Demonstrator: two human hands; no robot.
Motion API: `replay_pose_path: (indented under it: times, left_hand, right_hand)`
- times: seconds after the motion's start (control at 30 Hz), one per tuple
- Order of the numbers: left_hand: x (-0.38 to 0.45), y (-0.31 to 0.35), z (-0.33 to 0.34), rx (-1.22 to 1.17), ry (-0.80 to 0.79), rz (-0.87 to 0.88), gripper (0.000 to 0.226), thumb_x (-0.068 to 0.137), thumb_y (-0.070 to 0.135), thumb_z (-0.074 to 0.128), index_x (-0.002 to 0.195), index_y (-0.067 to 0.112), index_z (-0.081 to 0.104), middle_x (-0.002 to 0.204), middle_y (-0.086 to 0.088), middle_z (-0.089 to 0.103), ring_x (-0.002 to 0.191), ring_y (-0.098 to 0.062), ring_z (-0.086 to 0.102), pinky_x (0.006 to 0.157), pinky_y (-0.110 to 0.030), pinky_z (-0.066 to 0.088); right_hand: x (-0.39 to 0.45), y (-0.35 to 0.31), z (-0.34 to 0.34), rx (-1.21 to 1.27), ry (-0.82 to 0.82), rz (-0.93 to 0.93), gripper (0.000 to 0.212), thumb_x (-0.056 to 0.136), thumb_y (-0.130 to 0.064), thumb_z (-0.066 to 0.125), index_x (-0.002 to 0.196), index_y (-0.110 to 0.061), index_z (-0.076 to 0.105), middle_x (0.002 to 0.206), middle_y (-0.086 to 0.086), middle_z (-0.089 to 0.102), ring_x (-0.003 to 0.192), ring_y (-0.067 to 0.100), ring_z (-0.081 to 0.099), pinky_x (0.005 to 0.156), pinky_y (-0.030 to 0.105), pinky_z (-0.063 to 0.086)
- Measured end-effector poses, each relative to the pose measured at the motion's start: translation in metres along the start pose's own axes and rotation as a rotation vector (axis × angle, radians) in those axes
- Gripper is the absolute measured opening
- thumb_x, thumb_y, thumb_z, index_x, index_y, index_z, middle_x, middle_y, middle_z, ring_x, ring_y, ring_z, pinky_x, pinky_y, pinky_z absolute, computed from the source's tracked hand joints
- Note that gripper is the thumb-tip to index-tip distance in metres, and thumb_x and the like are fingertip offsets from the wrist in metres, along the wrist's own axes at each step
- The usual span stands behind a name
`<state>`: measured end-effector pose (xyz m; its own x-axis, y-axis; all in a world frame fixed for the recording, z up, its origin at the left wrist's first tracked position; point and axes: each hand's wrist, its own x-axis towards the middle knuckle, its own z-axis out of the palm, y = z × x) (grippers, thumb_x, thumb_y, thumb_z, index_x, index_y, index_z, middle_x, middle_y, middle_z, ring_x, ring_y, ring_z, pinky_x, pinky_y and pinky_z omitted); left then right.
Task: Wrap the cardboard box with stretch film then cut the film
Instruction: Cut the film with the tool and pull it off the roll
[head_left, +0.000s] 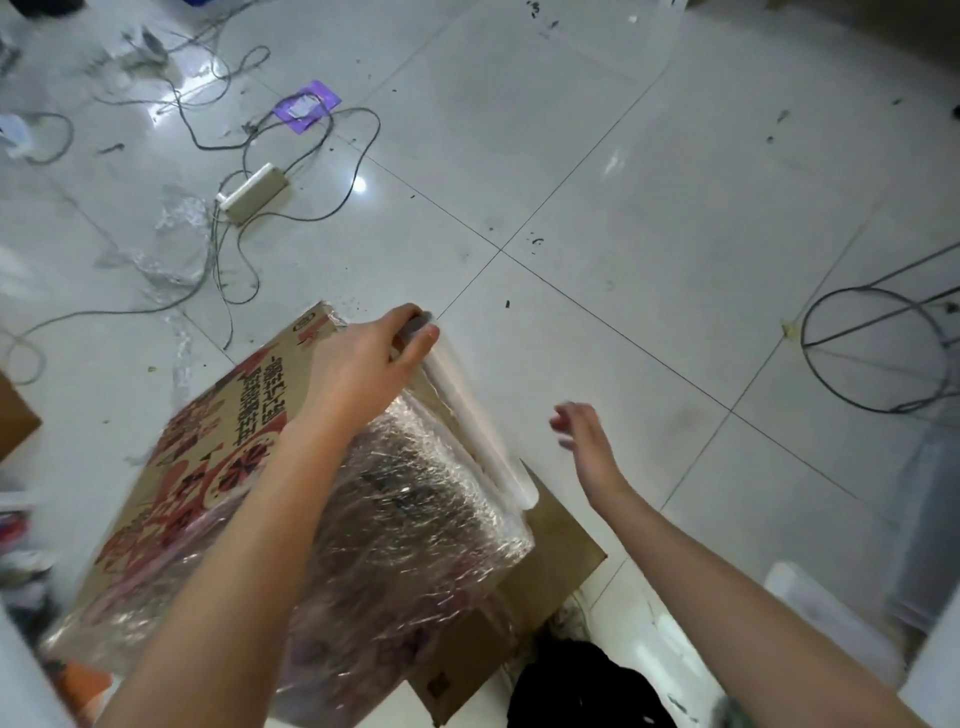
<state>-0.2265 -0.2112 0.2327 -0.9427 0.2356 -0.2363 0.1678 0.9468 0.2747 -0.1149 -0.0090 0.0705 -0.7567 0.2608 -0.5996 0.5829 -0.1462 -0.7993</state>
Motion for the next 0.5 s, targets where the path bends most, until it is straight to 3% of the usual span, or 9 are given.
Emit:
replay_pose_path:
  times: [0.07, 0.1, 0.2, 0.27, 0.3, 0.4, 0.5]
  left_hand:
    - [0.004, -0.003, 0.0, -0.001, 0.0, -0.005, 0.052, 0.096, 0.055, 0.031, 0.137, 0.026, 0.044, 0.095, 0.004, 0.07, 0.092, -0.018, 0.065, 0.063, -0.026, 0.037]
    - [0.005, -0.003, 0.002, -0.003, 0.005, -0.002, 0.052, 0.096, 0.054, 0.031, 0.138, 0.026, 0.043, 0.095, 0.003, 0.071, 0.093, -0.02, 0.065, 0.067, -0.028, 0.039]
    - [0.003, -0.005, 0.007, 0.005, 0.047, 0.033, 0.051, 0.096, 0.054, 0.031, 0.135, 0.026, 0.046, 0.095, 0.001, 0.071, 0.09, -0.023, 0.066, 0.069, -0.032, 0.044]
    - [0.001, -0.007, 0.01, 0.028, 0.077, 0.063, 0.049, 0.095, 0.054, 0.031, 0.132, 0.026, 0.048, 0.091, 0.002, 0.071, 0.086, -0.024, 0.066, 0.067, -0.033, 0.044]
    - [0.001, -0.008, 0.011, 0.035, 0.089, 0.071, 0.049, 0.095, 0.055, 0.031, 0.131, 0.027, 0.048, 0.089, 0.002, 0.071, 0.085, -0.024, 0.066, 0.066, -0.034, 0.045]
    - [-0.001, -0.008, 0.013, 0.026, 0.109, 0.091, 0.05, 0.094, 0.057, 0.031, 0.13, 0.028, 0.049, 0.09, 0.002, 0.071, 0.084, -0.024, 0.066, 0.073, -0.04, 0.05]
    - [0.002, -0.005, 0.016, 0.011, 0.128, 0.125, 0.047, 0.095, 0.056, 0.034, 0.128, 0.026, 0.051, 0.087, 0.002, 0.07, 0.083, -0.024, 0.068, 0.08, -0.044, 0.05]
  right_hand:
    - [-0.008, 0.051, -0.012, -0.122, 0.28, 0.167, 0.01, 0.097, -0.017, 0.042, 0.092, -0.01, 0.048, 0.087, 0.01, 0.058, 0.083, 0.025, 0.055, 0.077, 0.035, 0.043]
    - [-0.013, 0.077, -0.016, -0.238, 0.281, 0.265, 0.01, 0.096, -0.016, 0.043, 0.09, -0.009, 0.048, 0.087, 0.013, 0.059, 0.078, 0.027, 0.055, 0.072, 0.036, 0.043]
    - [-0.04, 0.137, -0.012, -0.449, 0.032, 0.542, 0.018, 0.094, -0.018, 0.044, 0.103, -0.006, 0.053, 0.079, 0.008, 0.057, 0.065, 0.021, 0.055, 0.057, 0.028, 0.045]
    - [-0.052, 0.163, -0.004, -0.523, -0.114, 0.596, 0.026, 0.091, -0.021, 0.045, 0.111, -0.008, 0.055, 0.076, 0.003, 0.058, 0.058, 0.016, 0.057, 0.043, 0.021, 0.04]
    - [-0.053, 0.176, 0.001, -0.583, -0.163, 0.574, 0.028, 0.089, -0.022, 0.045, 0.111, -0.01, 0.057, 0.08, 0.004, 0.062, 0.063, 0.016, 0.061, 0.044, 0.019, 0.041]
    - [-0.046, 0.205, 0.008, -0.67, -0.159, 0.57, 0.031, 0.087, -0.025, 0.045, 0.105, -0.008, 0.063, 0.102, 0.012, 0.068, 0.091, 0.026, 0.065, 0.068, 0.027, 0.049]
    - [-0.046, 0.217, 0.014, -0.608, -0.086, 0.625, 0.028, 0.089, -0.027, 0.049, 0.099, -0.009, 0.066, 0.102, 0.014, 0.069, 0.089, 0.028, 0.066, 0.077, 0.036, 0.056]
